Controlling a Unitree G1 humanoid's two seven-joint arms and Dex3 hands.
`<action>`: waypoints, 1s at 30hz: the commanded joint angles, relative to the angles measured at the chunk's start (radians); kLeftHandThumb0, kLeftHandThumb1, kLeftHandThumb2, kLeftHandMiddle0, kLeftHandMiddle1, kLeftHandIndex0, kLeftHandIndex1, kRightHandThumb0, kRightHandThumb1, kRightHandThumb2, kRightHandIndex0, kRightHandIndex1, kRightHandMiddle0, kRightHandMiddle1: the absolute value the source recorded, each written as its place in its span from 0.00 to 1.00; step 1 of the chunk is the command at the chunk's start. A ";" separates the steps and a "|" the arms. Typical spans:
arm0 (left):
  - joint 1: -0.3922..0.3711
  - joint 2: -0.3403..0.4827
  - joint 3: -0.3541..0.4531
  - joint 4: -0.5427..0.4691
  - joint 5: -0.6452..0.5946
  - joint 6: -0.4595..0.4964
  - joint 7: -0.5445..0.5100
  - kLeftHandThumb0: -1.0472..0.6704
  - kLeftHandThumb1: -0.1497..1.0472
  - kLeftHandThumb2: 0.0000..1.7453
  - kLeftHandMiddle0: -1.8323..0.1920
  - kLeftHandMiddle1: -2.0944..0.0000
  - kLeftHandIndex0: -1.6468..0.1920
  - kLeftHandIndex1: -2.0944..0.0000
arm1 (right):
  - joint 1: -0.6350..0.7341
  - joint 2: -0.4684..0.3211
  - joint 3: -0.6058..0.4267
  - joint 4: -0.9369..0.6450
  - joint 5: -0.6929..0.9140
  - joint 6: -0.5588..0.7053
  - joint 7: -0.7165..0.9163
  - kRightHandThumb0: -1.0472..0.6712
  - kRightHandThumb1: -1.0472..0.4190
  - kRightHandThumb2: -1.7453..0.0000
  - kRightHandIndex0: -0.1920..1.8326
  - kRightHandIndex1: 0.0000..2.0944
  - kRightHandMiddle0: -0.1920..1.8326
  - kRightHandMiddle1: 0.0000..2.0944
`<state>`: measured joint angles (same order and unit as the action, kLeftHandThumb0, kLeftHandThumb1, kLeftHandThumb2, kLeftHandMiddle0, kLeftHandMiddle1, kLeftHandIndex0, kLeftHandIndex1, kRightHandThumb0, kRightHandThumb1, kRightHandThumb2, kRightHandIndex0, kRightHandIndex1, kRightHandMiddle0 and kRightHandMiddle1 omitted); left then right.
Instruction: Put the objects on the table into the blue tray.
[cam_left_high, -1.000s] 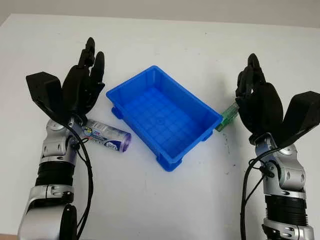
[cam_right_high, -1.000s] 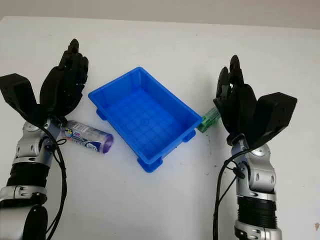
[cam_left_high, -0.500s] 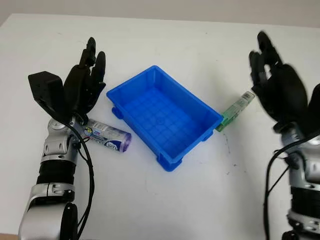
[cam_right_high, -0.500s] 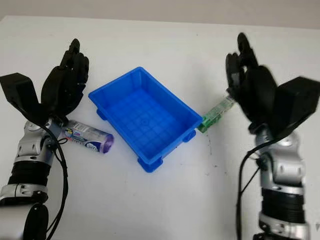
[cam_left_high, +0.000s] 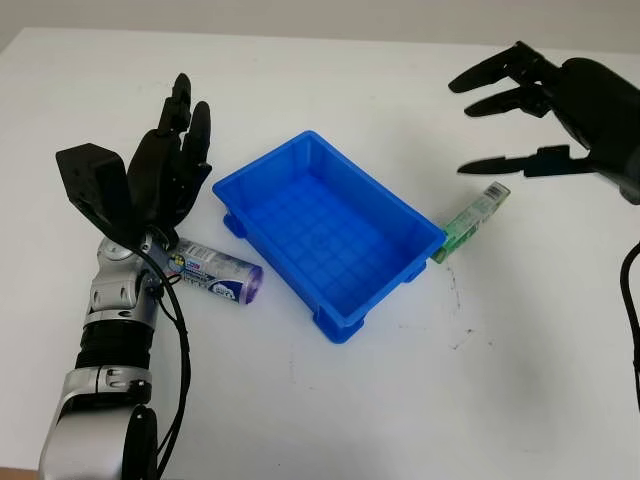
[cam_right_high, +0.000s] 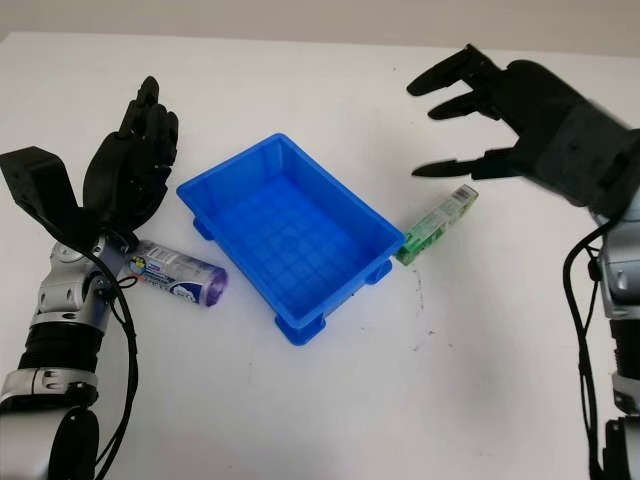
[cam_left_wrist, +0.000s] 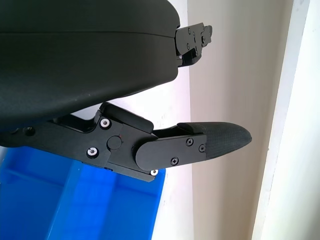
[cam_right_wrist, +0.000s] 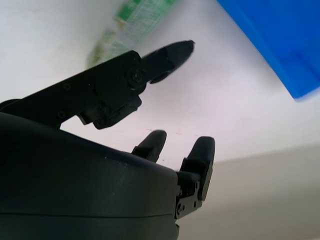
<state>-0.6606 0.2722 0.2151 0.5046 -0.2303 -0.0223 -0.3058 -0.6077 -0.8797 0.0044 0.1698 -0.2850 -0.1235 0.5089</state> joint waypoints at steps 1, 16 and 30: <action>-0.002 0.010 0.008 0.001 -0.008 -0.010 -0.009 0.19 1.00 0.31 0.99 0.97 1.00 0.98 | 0.009 -0.038 0.027 0.028 -0.053 -0.068 -0.013 0.40 0.20 0.97 0.26 0.27 0.23 0.33; 0.002 0.013 0.014 0.005 -0.008 -0.006 -0.013 0.19 1.00 0.30 0.98 0.97 0.99 0.97 | 0.022 -0.067 0.107 0.043 -0.235 -0.104 0.041 0.44 0.17 0.97 0.32 0.09 0.34 0.07; -0.003 0.017 0.017 0.007 -0.009 -0.002 -0.016 0.19 1.00 0.30 0.98 0.97 0.99 0.97 | 0.080 -0.033 0.167 0.171 -0.306 -0.229 -0.093 0.48 0.13 0.96 0.41 0.11 0.42 0.07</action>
<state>-0.6606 0.2771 0.2283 0.5126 -0.2387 -0.0216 -0.3196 -0.5530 -0.9172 0.1488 0.3136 -0.5777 -0.3366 0.4253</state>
